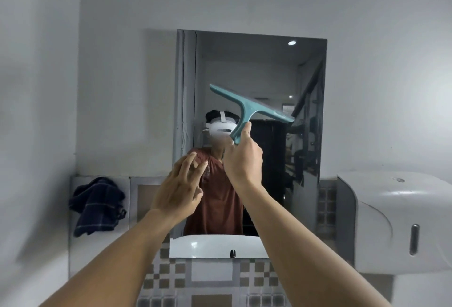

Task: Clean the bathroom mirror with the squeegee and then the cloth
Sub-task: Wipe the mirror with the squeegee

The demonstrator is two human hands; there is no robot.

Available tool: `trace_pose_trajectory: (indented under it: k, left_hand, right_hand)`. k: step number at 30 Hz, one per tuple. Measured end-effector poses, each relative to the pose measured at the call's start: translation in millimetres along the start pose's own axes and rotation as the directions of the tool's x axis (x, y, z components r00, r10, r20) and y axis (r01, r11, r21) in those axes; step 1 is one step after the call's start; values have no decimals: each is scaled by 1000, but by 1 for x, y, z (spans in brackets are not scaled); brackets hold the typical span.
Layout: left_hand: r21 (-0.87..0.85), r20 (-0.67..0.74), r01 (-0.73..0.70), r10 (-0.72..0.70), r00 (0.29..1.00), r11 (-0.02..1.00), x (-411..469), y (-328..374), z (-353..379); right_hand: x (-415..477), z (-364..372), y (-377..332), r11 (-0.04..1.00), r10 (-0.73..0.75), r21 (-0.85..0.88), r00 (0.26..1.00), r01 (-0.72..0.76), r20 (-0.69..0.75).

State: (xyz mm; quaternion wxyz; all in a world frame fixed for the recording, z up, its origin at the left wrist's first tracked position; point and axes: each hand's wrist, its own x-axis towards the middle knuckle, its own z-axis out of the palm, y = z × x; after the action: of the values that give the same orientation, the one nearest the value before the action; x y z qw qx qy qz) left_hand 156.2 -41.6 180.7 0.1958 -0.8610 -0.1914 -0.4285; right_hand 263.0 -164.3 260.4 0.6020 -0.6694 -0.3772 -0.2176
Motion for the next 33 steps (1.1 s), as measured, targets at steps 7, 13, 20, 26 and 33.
trace_pose_trajectory:
  k: [7,13,20,26,33]
  left_hand:
    - [15,-13,-12,12,1000,1000,-1,-4,0]
    - [36,-42,-19,20,999,999,-3,-4,0]
    - [83,-143,-30,42,989,996,-15,-3,-1]
    - [49,-157,-16,23,987,999,-21,0,2]
    - [32,-125,0,4,992,999,-21,0,4]
  right_hand:
    - [-14,-2,-8,970,-157,-179,987,161,39]
    - [-13,-15,-5,900,-281,-317,954,298,102]
    - [-5,-44,8,820,-302,-429,923,378,237]
    - [8,-61,15,728,-350,-516,892,452,288]
    - [28,-86,37,667,-346,-553,865,500,364]
